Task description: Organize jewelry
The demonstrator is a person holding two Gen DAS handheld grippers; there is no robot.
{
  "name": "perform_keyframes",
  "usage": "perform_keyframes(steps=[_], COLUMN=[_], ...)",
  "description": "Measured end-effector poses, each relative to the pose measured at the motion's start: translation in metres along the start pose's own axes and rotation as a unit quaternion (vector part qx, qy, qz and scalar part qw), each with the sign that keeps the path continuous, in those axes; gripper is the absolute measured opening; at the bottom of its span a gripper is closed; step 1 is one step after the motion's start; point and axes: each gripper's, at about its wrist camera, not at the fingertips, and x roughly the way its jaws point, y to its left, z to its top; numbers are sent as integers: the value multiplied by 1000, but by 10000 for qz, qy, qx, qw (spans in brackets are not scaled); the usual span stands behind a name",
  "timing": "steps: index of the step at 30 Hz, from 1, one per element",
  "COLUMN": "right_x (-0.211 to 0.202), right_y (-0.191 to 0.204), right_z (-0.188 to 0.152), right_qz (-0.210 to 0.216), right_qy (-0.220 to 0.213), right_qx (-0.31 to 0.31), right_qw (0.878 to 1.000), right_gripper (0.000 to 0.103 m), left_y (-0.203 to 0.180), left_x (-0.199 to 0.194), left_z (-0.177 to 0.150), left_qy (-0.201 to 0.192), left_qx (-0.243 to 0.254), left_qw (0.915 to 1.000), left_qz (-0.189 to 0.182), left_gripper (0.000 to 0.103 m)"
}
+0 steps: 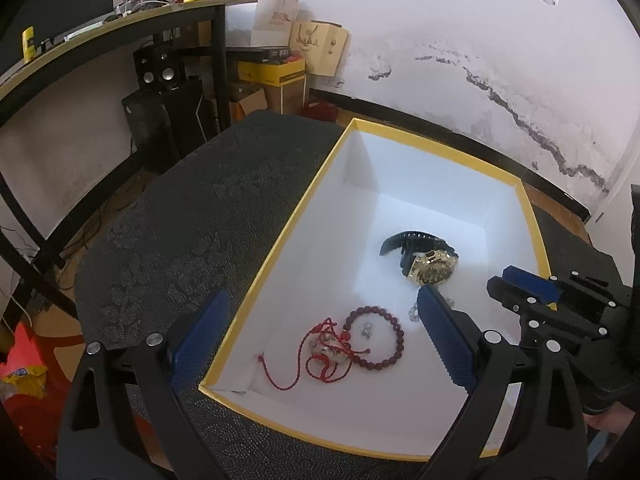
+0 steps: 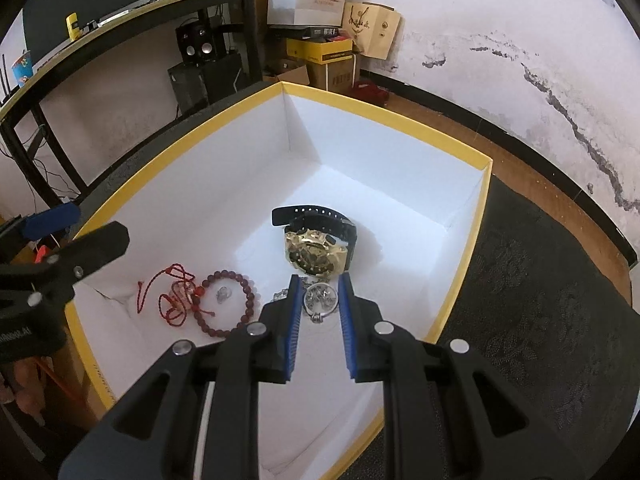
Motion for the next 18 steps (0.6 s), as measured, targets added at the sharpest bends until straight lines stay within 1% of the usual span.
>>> perform_keyframes(steps=[3, 4, 5, 6, 7, 8, 13, 16, 18], right_x=[0, -1, -2, -4, -7, -12, -30, -45, -59], right_y=[3, 4, 6, 6, 6, 7, 4, -5, -15], right_z=[0, -1, -1, -1, -2, -2, -2, -7, -12], right_qz=[37, 27, 15, 37, 89, 182, 101, -24, -129], right_qy=[26, 26, -2, -47, -119, -199, -291, -339, -401], right_qx=[-81, -123, -175, -187, -186, -191, -204, -190, -130], right_qw=[10000, 9999, 9998, 9998, 9997, 9995, 9993, 9992, 9990], right_gripper=[19, 23, 47, 78, 90, 97, 97, 97, 97], left_y=[2, 3, 4, 5, 6, 6, 2, -6, -18], left_x=[-1, -2, -3, -5, -5, -6, -9, -12, -13], left_z=[3, 4, 6, 7, 9, 9, 17, 22, 24], left_qy=[-24, -58, -84, -102, -126, -134, -200, -242, -256], left_qx=[-45, -63, -86, -114, -174, -195, -241, -281, -242], left_qw=[10000, 10000, 9999, 9998, 9997, 9997, 9994, 9993, 9994], left_qz=[28, 50, 74, 87, 99, 107, 159, 108, 64], left_gripper=[92, 92, 92, 92, 92, 92, 93, 94, 94])
